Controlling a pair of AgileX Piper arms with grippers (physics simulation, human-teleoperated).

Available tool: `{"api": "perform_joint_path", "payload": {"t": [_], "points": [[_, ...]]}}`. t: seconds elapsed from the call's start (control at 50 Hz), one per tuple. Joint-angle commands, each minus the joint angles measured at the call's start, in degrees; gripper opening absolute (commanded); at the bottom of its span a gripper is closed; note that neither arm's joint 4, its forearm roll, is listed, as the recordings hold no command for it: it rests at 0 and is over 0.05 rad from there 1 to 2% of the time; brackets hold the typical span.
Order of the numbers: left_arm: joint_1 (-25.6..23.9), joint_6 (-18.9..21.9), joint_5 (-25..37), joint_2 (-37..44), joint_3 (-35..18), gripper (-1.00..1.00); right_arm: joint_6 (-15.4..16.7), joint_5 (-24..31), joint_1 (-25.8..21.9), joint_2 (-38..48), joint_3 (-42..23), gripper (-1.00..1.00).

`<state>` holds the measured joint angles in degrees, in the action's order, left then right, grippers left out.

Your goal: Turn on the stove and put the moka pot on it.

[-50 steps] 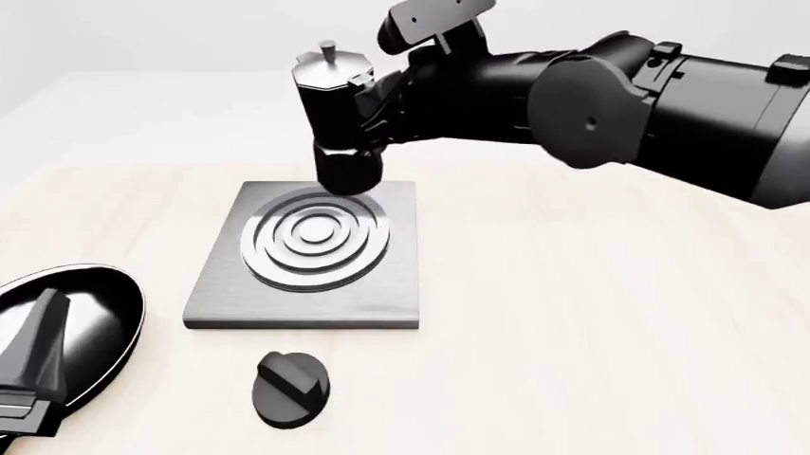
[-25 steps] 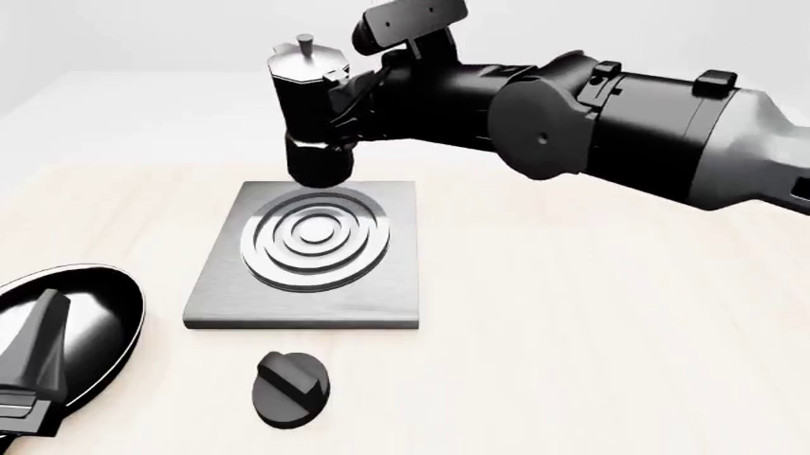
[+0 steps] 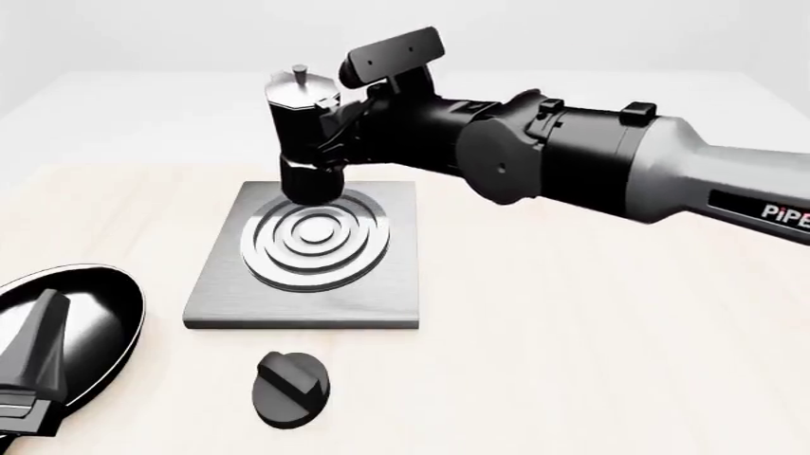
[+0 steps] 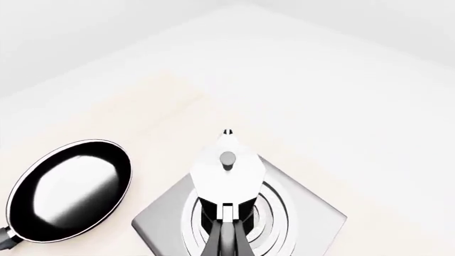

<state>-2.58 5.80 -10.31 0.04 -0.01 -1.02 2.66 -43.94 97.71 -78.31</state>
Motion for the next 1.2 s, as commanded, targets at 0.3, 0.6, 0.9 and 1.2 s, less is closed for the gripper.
{"api": "perform_joint_path", "payload": {"t": [0.3,0.6,0.9,1.2], "points": [[0.1,0.1,0.1,0.0,0.0,1.0,-2.5,-4.0,-0.8,2.8,1.1,-1.0],[0.1,0.1,0.0,0.0,0.0,1.0,-3.7,-5.8,-0.8,3.6,2.6,-1.0],[0.0,0.2,0.0,0.0,0.0,1.0,-5.1,-7.9,-0.8,4.2,5.1,-1.0],[0.1,0.1,0.0,0.0,0.0,1.0,-5.7,-9.4,-0.8,6.8,4.9,-1.0]]}}
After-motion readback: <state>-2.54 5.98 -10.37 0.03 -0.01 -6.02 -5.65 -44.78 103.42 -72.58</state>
